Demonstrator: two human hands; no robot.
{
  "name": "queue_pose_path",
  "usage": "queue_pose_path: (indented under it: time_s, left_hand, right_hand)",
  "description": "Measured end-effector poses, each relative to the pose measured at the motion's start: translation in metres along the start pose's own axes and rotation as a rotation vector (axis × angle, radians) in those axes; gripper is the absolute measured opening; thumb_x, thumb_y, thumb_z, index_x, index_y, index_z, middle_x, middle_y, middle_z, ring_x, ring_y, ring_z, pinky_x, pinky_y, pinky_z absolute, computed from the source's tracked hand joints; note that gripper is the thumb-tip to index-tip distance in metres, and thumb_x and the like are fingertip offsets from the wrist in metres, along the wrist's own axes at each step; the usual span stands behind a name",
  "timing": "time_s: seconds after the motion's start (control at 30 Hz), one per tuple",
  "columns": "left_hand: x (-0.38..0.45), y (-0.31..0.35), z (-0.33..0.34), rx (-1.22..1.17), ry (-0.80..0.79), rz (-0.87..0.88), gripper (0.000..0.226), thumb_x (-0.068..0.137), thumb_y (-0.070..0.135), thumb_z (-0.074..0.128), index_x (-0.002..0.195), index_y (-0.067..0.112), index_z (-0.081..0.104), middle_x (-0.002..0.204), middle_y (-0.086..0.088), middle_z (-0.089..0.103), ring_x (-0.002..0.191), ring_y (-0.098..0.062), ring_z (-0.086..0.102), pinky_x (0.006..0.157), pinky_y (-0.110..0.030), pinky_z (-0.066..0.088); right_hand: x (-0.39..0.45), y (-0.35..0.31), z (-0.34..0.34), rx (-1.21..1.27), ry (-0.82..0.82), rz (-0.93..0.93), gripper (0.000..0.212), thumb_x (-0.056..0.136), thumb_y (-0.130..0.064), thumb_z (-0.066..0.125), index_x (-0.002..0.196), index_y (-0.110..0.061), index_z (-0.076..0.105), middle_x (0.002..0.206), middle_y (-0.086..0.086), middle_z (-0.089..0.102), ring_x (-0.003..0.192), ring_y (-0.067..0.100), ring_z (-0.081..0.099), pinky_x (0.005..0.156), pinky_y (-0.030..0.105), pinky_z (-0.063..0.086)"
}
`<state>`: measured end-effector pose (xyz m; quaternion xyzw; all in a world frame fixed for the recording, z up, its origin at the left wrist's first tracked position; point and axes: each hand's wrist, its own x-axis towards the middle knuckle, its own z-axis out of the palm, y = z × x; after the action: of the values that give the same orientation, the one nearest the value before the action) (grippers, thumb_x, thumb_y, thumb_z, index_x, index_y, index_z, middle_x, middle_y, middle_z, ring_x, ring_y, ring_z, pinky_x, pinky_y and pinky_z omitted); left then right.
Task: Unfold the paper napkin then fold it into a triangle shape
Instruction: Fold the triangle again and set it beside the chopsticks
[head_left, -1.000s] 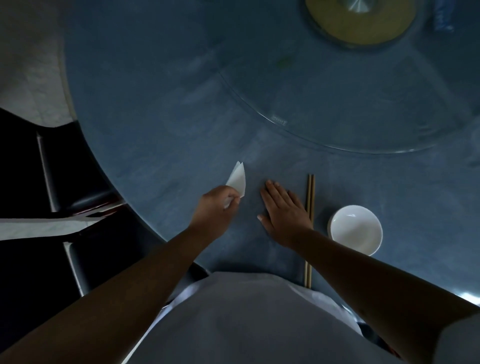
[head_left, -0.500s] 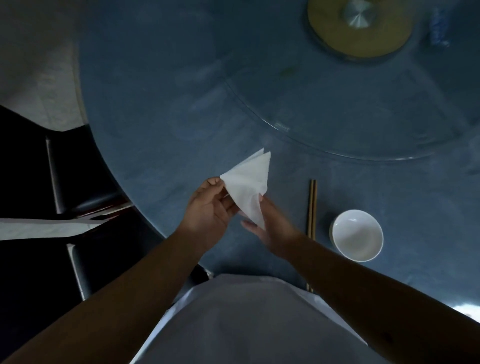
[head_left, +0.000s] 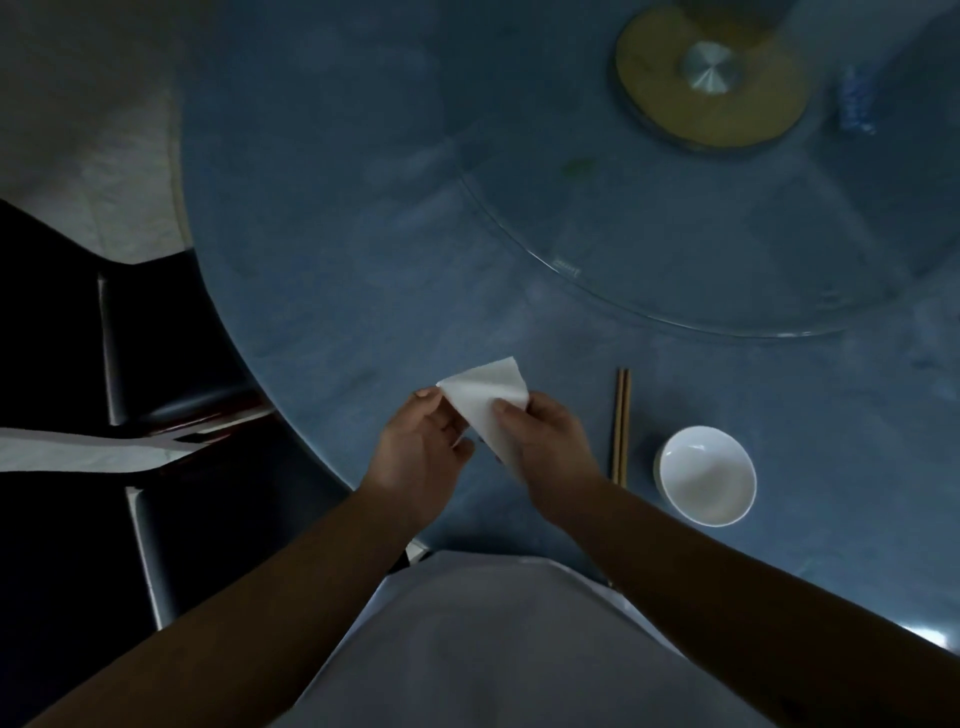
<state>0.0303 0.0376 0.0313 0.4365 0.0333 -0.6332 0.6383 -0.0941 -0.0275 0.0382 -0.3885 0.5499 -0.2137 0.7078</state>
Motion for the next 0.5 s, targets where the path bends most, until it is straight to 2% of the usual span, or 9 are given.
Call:
queue_pose_path:
  time_s: [0.1,0.2,0.3,0.37,0.5]
  left_hand:
    - [-0.003,0.002,-0.005,-0.031,0.007,-0.096,0.036,0.066,0.041,0.068,0.090,0.014,0.063,0.089,-0.006,0.065,0.079,-0.019,0.062,0.064,-0.031,0.039]
    - [-0.003,0.007,-0.004,-0.049,-0.034,-0.247,0.054,0.069,0.049,0.063,0.103,0.007,0.063,0.096,-0.013,0.066,0.081,-0.025,0.064,0.071,-0.036,0.045]
    - [0.001,0.015,0.000,0.012,-0.061,-0.300,0.058,0.072,0.048,0.059,0.112,0.006,0.058,0.098,-0.017,0.065,0.082,-0.029,0.064,0.072,-0.039,0.049]
    - [0.003,0.022,0.006,0.064,-0.111,-0.300,0.050,0.075,0.044,0.060,0.110,0.009,0.058,0.093,-0.015,0.065,0.078,-0.027,0.063,0.069,-0.034,0.050]
    - [0.005,0.027,0.024,0.281,-0.195,-0.256,0.024,0.074,0.030,0.067,0.093,0.016,0.068,0.078,-0.006,0.069,0.069,-0.019,0.065,0.062,-0.027,0.052]
  right_hand:
    - [-0.009,-0.005,0.000,0.000,-0.034,-0.006,0.008,0.088,-0.014,0.064,0.084,-0.015,0.070,0.081,0.006,0.069,0.075,0.019,0.064,0.058,0.029,0.048]
    - [-0.018,-0.011,-0.005,-0.011,-0.114,-0.015,0.009,0.089,-0.007,0.060,0.088,-0.010,0.068,0.080,0.010,0.066,0.074,0.024,0.062,0.050,0.025,0.046]
    - [-0.027,-0.013,-0.014,-0.101,-0.172,-0.059,0.010,0.089,-0.004,0.059,0.089,-0.007,0.068,0.076,0.011,0.066,0.067,0.022,0.063,0.051,0.026,0.048]
    - [-0.034,-0.013,-0.019,-0.133,-0.187,-0.068,0.010,0.088,-0.005,0.060,0.086,-0.007,0.070,0.075,0.007,0.068,0.065,0.019,0.064,0.056,0.029,0.050]
    - [-0.048,-0.007,-0.026,-0.127,-0.173,-0.083,0.008,0.087,-0.005,0.063,0.084,-0.005,0.069,0.072,0.005,0.067,0.065,0.015,0.064,0.055,0.029,0.052]
